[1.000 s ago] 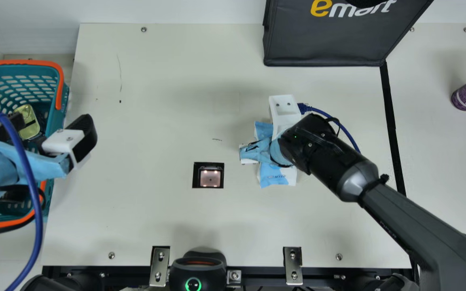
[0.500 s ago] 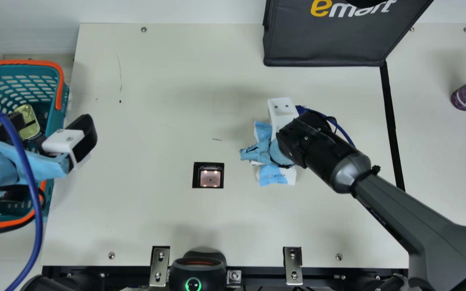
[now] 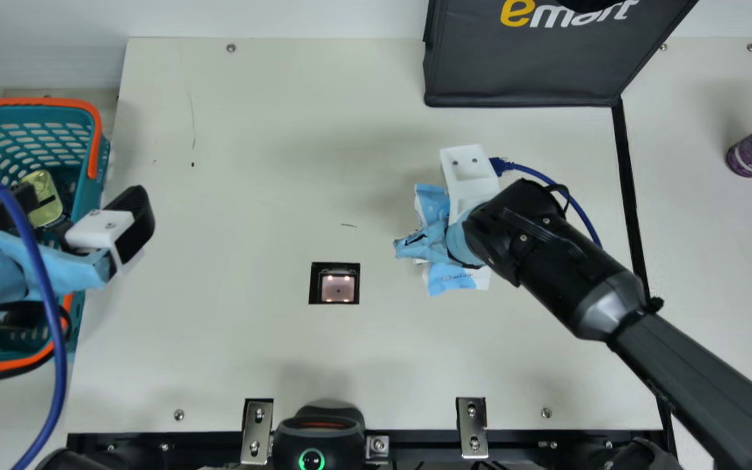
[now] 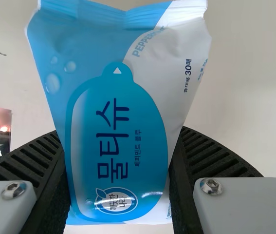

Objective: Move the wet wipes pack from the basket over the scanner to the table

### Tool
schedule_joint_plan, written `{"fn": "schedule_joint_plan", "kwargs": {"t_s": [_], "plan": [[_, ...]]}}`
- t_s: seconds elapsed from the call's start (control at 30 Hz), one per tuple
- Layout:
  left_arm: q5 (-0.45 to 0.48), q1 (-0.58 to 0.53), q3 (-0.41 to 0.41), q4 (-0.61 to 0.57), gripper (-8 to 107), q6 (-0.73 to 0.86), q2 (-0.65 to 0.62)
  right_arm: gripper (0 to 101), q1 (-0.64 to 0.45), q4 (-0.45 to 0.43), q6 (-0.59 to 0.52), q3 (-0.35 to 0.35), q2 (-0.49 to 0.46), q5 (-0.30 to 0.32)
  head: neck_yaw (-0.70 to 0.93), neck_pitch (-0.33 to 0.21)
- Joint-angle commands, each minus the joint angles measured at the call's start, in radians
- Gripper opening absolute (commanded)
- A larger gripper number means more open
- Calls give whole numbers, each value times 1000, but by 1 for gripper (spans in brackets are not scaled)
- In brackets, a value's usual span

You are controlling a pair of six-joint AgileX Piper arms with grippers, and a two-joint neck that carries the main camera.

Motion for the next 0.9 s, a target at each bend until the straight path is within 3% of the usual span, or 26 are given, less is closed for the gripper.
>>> {"fn": "schedule_joint_plan", "kwargs": {"t_s": [0.0, 0.3, 0.57, 0.87], "plan": [[0, 0, 0, 0, 90, 0, 0, 0, -20, 17, -53, -1, -16, -1, -83, -30], [0, 0, 0, 0, 90, 0, 0, 0, -255, 139, -350, 33, -91, -21, -292, -30], [0, 0, 0, 0, 90, 0, 0, 0, -505, 275, -618, 48, -101, -51, -292, -30], [0, 0, 0, 0, 90, 0, 0, 0, -722, 334, -764, 36, -52, -95, -292, -30]]}}
